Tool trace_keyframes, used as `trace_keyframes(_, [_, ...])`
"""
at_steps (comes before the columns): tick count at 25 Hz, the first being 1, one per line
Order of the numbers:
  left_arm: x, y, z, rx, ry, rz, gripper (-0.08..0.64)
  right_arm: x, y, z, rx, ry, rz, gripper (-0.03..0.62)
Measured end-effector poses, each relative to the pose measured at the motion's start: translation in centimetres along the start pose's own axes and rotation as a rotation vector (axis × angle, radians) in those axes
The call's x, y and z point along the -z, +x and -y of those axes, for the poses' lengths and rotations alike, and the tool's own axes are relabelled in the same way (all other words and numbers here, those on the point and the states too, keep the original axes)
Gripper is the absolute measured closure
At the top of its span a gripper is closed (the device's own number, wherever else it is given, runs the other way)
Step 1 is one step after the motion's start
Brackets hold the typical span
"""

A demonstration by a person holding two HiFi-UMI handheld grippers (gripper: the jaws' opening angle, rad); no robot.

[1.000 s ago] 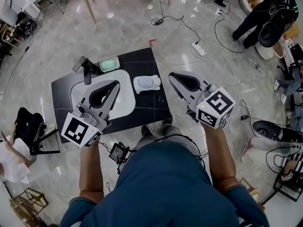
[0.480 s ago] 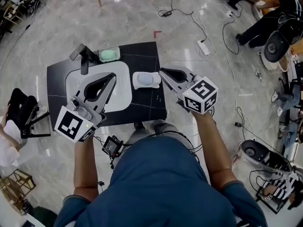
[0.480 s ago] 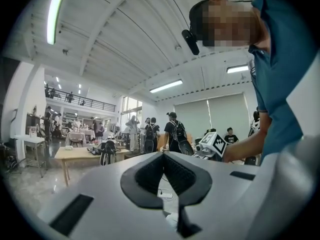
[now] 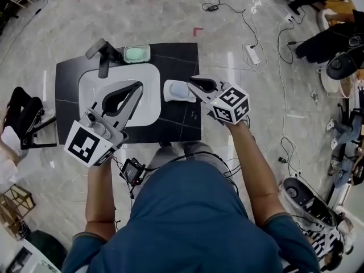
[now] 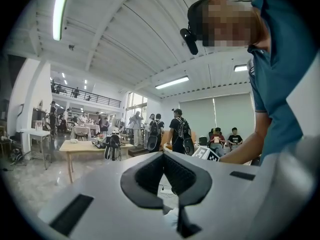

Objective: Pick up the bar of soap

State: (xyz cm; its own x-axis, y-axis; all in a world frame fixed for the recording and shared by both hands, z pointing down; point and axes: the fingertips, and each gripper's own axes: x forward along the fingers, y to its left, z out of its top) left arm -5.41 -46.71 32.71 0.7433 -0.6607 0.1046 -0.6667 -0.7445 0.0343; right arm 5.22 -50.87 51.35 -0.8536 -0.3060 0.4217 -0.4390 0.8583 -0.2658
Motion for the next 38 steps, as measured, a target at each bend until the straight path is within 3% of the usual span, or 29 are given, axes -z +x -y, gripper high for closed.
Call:
trace_keyframes(3, [0.5, 0.1, -0.5, -0.009, -0.011, -0.009, 0.557, 1.7, 1.7, 0.6, -0.025, 0.004, -0.052, 0.492])
trace_keyframes(16, [2.5, 0.5, -1.8, -0.042, -0.054, -0.034, 0.557, 9.7, 7.0, 1.6, -0.104, -0.092, -0.313, 0.346])
trace_keyframes(25, [3.5, 0.4, -2.2, -0.059, -0.074, -0.044, 0.557, 13.4, 9.2, 1.8, -0.141, -0.178, -0.440, 0.331])
trace_keyframes(29, [4.6, 0.0, -1.9, -0.060, -0.086, -0.098, 0.557, 14.2, 9.4, 1.6, -0.160, -0.252, -0.471, 0.330])
trace_keyframes(33, [4.1, 0.3, -2.3, -0.063, -0.084, -0.053, 0.557, 14.2, 9.4, 1.9, -0.160, -0.357, -0.510, 0.330])
trace_keyframes(38, [4.6, 0.1, -2.2, -0.064, -0.089, -0.053, 0.557, 14.1, 9.5, 1.8, -0.149, -0.388, -0.533, 0.331])
